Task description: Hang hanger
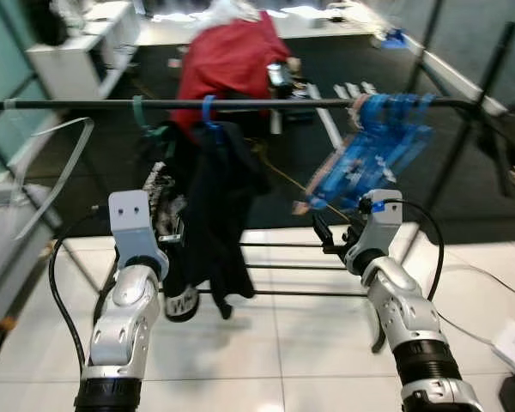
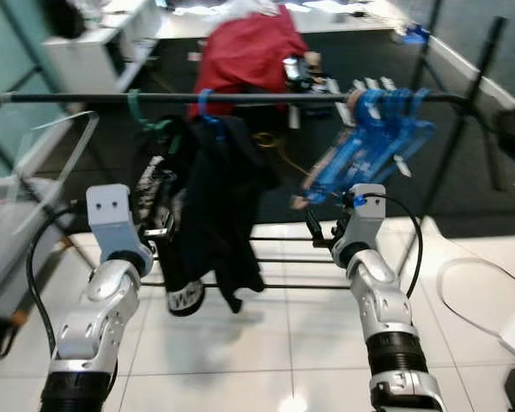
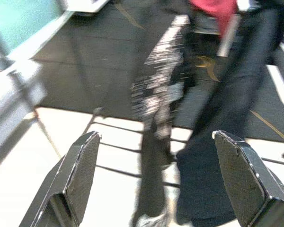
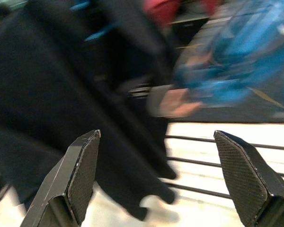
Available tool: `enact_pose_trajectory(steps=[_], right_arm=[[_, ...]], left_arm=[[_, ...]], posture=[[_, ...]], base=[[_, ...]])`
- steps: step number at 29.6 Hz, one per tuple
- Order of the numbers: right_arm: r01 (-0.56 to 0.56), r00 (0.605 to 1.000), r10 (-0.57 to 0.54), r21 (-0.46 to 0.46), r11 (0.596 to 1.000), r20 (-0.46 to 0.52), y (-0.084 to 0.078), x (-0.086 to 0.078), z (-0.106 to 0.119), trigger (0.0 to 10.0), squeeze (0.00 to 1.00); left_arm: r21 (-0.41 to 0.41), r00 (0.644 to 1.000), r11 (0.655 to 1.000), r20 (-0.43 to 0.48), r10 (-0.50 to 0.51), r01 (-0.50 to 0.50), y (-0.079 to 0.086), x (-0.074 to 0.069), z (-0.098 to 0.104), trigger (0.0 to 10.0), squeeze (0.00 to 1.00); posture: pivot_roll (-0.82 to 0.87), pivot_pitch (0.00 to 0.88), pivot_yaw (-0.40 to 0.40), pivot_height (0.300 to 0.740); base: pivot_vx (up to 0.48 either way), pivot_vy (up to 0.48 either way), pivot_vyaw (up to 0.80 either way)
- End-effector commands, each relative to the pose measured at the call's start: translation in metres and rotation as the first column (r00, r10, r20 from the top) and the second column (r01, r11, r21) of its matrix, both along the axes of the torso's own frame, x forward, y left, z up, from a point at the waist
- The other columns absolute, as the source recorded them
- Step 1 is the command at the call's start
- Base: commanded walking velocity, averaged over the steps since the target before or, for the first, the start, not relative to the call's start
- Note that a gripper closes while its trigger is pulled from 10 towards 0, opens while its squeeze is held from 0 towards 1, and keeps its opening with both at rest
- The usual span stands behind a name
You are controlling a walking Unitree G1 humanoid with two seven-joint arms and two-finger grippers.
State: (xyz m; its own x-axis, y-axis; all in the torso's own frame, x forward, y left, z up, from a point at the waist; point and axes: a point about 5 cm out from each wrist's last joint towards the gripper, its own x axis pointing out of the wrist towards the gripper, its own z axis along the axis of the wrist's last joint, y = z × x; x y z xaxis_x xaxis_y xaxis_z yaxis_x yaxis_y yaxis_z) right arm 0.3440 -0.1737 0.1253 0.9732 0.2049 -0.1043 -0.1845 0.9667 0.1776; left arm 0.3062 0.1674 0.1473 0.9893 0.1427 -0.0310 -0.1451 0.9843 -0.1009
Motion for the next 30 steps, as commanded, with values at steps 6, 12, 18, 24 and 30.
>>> enact_pose_trajectory(steps=[6, 12, 18, 24, 30], right_arm=[[-0.024, 1.000, 0.024, -0.003, 1.000, -0.009, 0.003, -0.001, -0.002, 10.0, 0.00], [0.023, 0.999, -0.021, 0.060, 0.998, -0.035, -0.003, 0.000, -0.005, 10.0, 0.00], [0.027, 0.999, -0.025, 0.053, 0.998, -0.037, -0.004, -0.001, -0.006, 10.0, 0.00], [0.030, 0.999, -0.029, 0.043, 0.999, -0.038, -0.005, -0.002, -0.008, 10.0, 0.00], [0.029, 0.999, -0.028, 0.042, 0.999, -0.037, -0.006, -0.002, -0.007, 10.0, 0.00]], left_arm=[[-0.012, 0.992, 0.993, 0.054, -0.114, 0.115, -0.007, 0.011, 0.003, 10.0, 0.00], [-0.043, 0.930, 0.931, 0.081, -0.357, 0.361, -0.028, 0.019, 0.001, 10.0, 0.00], [-0.046, 0.894, 0.894, 0.075, -0.442, 0.446, -0.036, 0.024, -0.002, 10.0, 0.00], [-0.017, 0.901, 0.902, 0.063, -0.429, 0.431, -0.037, 0.036, -0.004, 10.0, 0.00], [-0.044, 0.905, 0.905, 0.079, -0.418, 0.422, -0.034, 0.043, -0.004, 10.0, 0.00]], posture=[[-0.12, 0.072, 0.005, 0.740], [-0.12, 0.067, 0.002, 0.740], [-0.12, 0.054, 0.008, 0.740], [-0.13, 0.037, 0.003, 0.740], [-0.13, 0.041, 0.002, 0.740]], base=[[0.000, 0.000, 0.80], [0.000, 0.000, 0.13], [0.000, 0.000, 0.00], [0.000, -0.160, 0.00], [0.000, 0.000, 0.00]])
